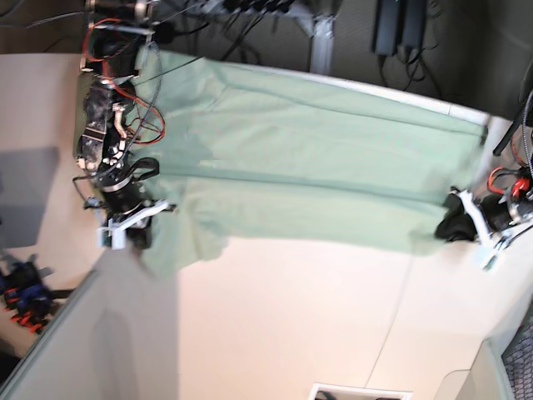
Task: Fold the T-shirt properly
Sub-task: 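Pull the folded side with both grippers toward the collar, then regrasp the shirt ends with both grippers, then lift the hem end with the left gripper and fold it toward the right gripper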
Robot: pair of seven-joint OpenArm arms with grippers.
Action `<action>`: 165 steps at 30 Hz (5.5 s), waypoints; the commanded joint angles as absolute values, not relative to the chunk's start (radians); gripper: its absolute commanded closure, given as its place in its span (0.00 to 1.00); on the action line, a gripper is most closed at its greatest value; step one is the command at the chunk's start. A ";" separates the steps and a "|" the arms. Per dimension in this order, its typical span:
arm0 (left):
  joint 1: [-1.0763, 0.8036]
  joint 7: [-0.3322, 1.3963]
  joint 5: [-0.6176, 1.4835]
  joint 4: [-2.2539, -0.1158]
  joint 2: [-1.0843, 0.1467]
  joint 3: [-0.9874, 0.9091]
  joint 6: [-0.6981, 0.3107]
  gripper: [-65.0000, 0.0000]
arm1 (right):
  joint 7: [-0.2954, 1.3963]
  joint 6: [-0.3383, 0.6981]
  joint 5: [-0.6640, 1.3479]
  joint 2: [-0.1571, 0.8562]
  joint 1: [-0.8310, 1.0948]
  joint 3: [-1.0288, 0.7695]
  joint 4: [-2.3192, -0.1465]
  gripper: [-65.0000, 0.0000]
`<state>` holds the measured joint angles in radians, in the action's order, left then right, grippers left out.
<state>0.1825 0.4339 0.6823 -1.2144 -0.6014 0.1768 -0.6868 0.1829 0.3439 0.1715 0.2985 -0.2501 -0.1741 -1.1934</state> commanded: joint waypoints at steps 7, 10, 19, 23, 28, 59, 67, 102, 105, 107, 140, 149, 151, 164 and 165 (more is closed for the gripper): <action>0.118 0.559 0.812 -1.401 -0.641 0.056 -0.698 1.00 | 0.199 0.348 0.210 0.355 -0.037 -0.191 -1.531 1.00; 0.046 0.575 0.823 -1.520 -0.657 0.032 -0.698 1.00 | 0.199 0.348 0.215 0.368 0.037 -0.209 -1.607 1.00; -0.054 0.576 0.791 -1.604 -0.670 -0.047 -0.698 1.00 | 0.218 0.348 0.270 0.368 0.218 -0.311 -1.758 1.00; -0.068 0.581 0.797 -1.604 -0.671 -0.071 -0.698 1.00 | 0.223 0.348 0.297 0.368 0.282 -0.348 -1.819 1.00; -0.102 0.580 0.796 -1.604 -0.671 -0.071 -0.698 1.00 | 0.244 0.348 0.299 0.368 0.332 -0.350 -1.856 1.00; -0.156 0.603 0.797 -1.604 -0.698 -0.073 -0.698 0.58 | 0.342 0.348 0.311 0.363 0.513 -0.350 -1.972 1.00; -0.155 0.603 0.778 -1.604 -0.698 -0.073 -0.694 0.37 | 0.433 0.348 0.320 0.363 0.513 -0.350 -1.938 0.56; -0.258 0.678 0.876 -1.463 -0.461 -0.279 -0.544 0.37 | 0.416 0.344 0.341 0.263 0.490 -0.350 -1.994 0.54; -0.258 0.678 0.905 -1.463 -0.437 -0.279 -0.628 0.38 | 0.415 0.345 0.349 0.263 0.490 -0.350 -1.994 0.54; -0.257 0.677 0.933 -1.463 -0.419 -0.277 -0.660 0.38 | 0.416 0.345 0.352 0.262 0.490 -0.350 -1.994 0.54; -0.200 0.617 0.838 -1.463 -0.393 -0.274 -0.625 0.92 | 0.415 0.345 0.360 0.262 0.490 -0.350 -1.994 0.54; -0.200 0.572 0.727 -1.463 -0.385 -0.274 -0.626 1.00 | 0.415 0.345 0.360 0.263 0.490 -0.350 -1.994 0.54; -0.200 0.567 0.712 -1.463 -0.385 -0.274 -0.625 1.00 | 0.415 0.345 0.360 0.262 0.488 -0.350 -1.994 0.54; -0.196 0.538 0.679 -1.463 -0.386 -0.274 -0.698 1.00 | 0.400 0.345 0.360 0.262 0.487 -0.350 -1.994 0.54; -0.196 0.528 0.677 -1.463 -0.386 -0.276 -0.698 1.00 | 0.400 0.344 0.359 0.263 0.487 -0.350 -1.994 0.54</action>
